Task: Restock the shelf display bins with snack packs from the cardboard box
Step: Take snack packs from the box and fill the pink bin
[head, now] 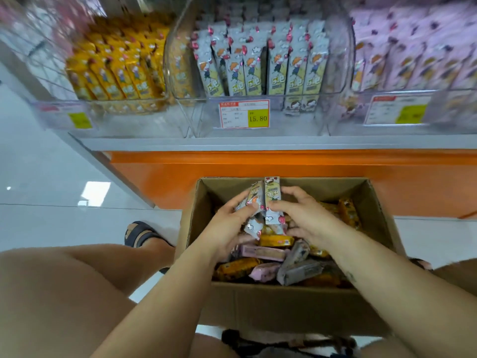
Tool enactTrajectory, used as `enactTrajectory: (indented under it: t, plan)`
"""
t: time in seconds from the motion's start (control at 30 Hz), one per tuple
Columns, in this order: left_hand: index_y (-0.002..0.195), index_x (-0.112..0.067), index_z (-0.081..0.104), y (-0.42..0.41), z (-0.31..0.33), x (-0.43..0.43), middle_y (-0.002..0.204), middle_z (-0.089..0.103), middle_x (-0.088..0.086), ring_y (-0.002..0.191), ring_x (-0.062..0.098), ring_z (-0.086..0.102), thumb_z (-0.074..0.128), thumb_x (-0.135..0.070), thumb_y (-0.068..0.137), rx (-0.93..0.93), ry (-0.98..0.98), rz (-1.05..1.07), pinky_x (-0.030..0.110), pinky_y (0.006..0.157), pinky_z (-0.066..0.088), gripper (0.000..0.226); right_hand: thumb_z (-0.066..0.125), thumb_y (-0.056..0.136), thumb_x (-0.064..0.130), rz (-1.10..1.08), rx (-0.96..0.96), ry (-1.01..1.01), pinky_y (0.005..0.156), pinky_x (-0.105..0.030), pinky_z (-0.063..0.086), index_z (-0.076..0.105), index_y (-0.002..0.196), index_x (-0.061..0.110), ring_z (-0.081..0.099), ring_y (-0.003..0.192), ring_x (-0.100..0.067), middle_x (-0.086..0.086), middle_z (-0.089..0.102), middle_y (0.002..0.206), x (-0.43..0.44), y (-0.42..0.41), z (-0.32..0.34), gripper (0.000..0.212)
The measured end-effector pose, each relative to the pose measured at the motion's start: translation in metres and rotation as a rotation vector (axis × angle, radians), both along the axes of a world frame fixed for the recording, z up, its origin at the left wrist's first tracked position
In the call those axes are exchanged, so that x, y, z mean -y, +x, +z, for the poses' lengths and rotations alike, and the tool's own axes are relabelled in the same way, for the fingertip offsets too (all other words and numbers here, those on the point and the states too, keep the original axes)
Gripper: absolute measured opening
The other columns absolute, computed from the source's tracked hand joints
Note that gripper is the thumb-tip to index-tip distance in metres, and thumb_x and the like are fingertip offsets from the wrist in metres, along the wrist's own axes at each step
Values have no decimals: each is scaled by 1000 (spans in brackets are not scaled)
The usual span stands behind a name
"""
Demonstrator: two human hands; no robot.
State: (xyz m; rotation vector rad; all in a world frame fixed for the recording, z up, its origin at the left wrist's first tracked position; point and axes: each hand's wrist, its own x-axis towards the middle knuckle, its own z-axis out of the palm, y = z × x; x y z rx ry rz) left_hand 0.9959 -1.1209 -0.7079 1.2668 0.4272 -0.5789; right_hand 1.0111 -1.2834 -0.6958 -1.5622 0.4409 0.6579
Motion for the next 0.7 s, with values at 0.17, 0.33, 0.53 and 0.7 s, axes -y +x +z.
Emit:
enactTrajectory:
  t: [0.17,0.33,0.53,0.7]
  plan:
    - [124,-32,56,-24,40,5,97,75,4,94,21,70,58,-14,93,90,-42,-32,41,77,59,36,69,86,19,34,102,-6,86,-47,56,46,124,30,69,92,-24,-9,69,104,8,-26,46,46]
    - [136,-32,50,-41,76,15,113,70,4,102,22,68,60,-19,93,223,6,-38,50,91,53,46,69,86,24,65,228,-30,89,-45,54,47,120,35,70,91,-20,-4,69,103,19,-48,89,41]
    - [137,-33,48,-52,129,21,118,68,3,101,23,68,61,-21,92,388,29,-27,54,89,53,49,70,85,25,60,379,0,91,-49,53,49,117,36,71,90,-22,-5,71,104,28,-63,142,40]
    - [133,-45,48,-64,161,18,127,62,-1,108,19,65,65,-32,88,548,90,-35,52,89,53,50,71,82,31,91,517,-37,95,-52,49,49,102,46,68,96,-26,-3,74,96,28,-76,178,33]
